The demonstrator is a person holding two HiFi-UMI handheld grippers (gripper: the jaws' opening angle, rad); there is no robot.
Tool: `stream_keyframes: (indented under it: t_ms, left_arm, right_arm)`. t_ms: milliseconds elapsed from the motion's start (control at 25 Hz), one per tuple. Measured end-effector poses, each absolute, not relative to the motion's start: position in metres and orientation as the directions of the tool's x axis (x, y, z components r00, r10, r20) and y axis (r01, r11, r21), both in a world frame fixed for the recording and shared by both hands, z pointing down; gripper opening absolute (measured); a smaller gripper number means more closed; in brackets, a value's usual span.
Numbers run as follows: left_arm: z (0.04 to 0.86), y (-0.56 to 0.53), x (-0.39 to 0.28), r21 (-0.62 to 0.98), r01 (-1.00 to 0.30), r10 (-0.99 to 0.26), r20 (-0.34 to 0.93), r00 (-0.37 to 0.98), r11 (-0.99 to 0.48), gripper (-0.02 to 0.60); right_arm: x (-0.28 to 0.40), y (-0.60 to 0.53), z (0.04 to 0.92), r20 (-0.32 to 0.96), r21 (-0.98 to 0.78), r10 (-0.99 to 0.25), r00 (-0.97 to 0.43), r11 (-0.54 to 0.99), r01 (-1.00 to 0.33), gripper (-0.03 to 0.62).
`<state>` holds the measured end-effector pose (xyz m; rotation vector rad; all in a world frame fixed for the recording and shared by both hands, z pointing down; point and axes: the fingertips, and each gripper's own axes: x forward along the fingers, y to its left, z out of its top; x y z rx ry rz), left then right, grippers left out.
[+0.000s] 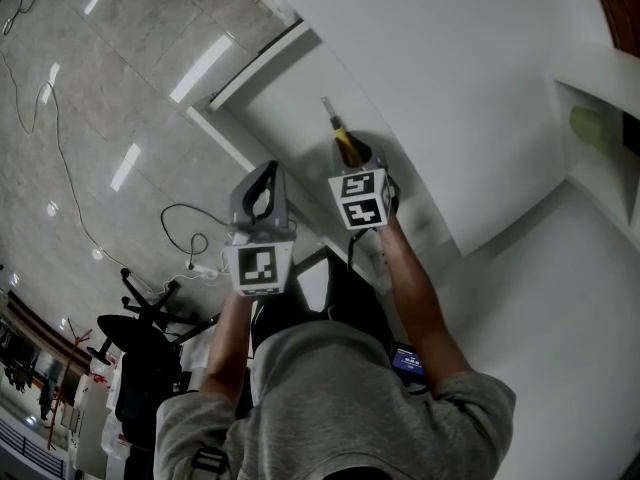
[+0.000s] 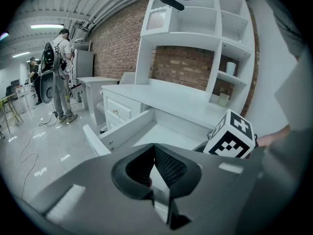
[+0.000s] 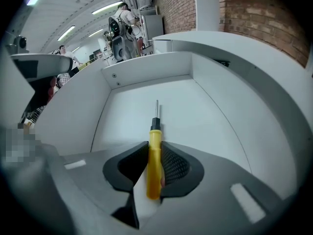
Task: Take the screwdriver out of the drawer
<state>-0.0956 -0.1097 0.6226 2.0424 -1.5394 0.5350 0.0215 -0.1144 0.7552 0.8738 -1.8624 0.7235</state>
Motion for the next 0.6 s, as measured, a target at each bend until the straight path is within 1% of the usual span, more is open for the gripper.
stream_keyframes:
  t_ms: [360, 600]
  left_arm:
    - [0.608, -0.110, -0.099, 0.147, -0.961, -0.771, 0.574, 0.276, -0.234, 0.012]
    - [0.587, -0.111, -0.097, 0.132, -0.959, -0.791, 0.544, 0.280, -0.249, 0.012]
  right_arm:
    - [0.017, -0.116, 0.742, 0.892, -0.123, -0.290, -0.347, 0.584, -0.802, 0.081]
    - [0.010, -0.123, 0.712, 0.856, -0.111, -0.347, -0.382, 0.598, -0.793, 0.081]
